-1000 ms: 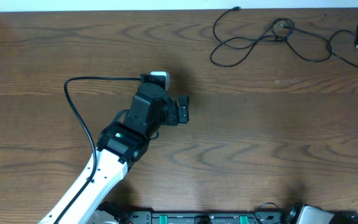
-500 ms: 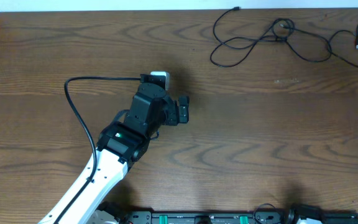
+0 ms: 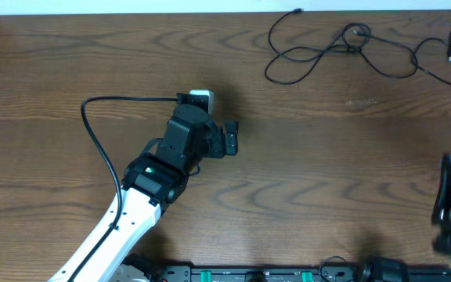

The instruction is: Untangle cables

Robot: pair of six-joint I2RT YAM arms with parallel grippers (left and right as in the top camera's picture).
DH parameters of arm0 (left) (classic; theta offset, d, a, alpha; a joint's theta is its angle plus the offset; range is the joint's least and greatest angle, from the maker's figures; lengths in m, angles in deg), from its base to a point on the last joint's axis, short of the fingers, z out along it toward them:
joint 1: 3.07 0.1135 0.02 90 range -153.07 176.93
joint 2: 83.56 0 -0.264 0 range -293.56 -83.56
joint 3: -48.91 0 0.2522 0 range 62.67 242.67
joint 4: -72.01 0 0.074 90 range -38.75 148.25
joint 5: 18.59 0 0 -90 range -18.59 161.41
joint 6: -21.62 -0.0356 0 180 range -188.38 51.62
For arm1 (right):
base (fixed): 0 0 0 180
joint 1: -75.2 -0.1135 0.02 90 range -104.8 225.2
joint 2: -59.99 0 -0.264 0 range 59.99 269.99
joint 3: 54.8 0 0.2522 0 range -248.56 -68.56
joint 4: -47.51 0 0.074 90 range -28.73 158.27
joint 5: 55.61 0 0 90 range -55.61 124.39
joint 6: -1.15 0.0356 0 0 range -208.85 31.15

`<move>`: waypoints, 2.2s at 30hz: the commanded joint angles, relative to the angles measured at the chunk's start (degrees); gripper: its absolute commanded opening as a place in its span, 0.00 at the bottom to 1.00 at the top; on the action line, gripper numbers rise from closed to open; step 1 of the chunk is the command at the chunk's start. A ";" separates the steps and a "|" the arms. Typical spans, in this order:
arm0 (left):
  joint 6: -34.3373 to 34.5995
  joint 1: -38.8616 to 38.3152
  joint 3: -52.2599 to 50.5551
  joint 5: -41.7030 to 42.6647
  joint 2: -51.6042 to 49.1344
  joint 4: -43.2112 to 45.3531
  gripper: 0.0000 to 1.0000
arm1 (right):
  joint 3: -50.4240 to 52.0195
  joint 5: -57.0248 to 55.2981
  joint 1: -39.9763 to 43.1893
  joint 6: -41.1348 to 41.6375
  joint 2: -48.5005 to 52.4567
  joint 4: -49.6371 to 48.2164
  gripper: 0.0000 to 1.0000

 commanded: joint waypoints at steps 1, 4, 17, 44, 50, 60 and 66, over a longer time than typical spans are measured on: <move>-0.15 0.13 0.20 -0.72 -0.31 0.00 1.00 | 1.92 -0.70 -1.57 -0.44 -4.68 0.44 0.48; -0.15 0.13 0.20 -0.70 -0.31 0.00 1.00 | 3.41 -0.70 -2.01 -0.26 -8.15 0.48 0.49; -0.15 0.13 0.20 -0.70 -0.31 0.00 1.00 | 4.52 0.57 -3.06 3.63 -16.92 -0.48 0.49; -0.15 0.13 0.20 -0.70 -0.31 0.02 1.00 | 3.82 -3.93 -7.32 -4.13 -26.86 -1.20 0.88; -0.13 0.11 0.20 -0.70 -0.31 0.02 1.00 | 9.01 -3.93 -5.49 -6.69 -26.77 -16.06 0.99; -0.15 0.11 0.20 -0.70 -0.31 0.00 1.00 | 14.69 -3.72 -5.07 -6.69 -21.99 -26.82 0.99; -0.15 0.13 0.20 -0.72 -0.31 0.00 1.00 | 16.24 -3.72 -4.96 -6.69 -17.68 -27.41 0.99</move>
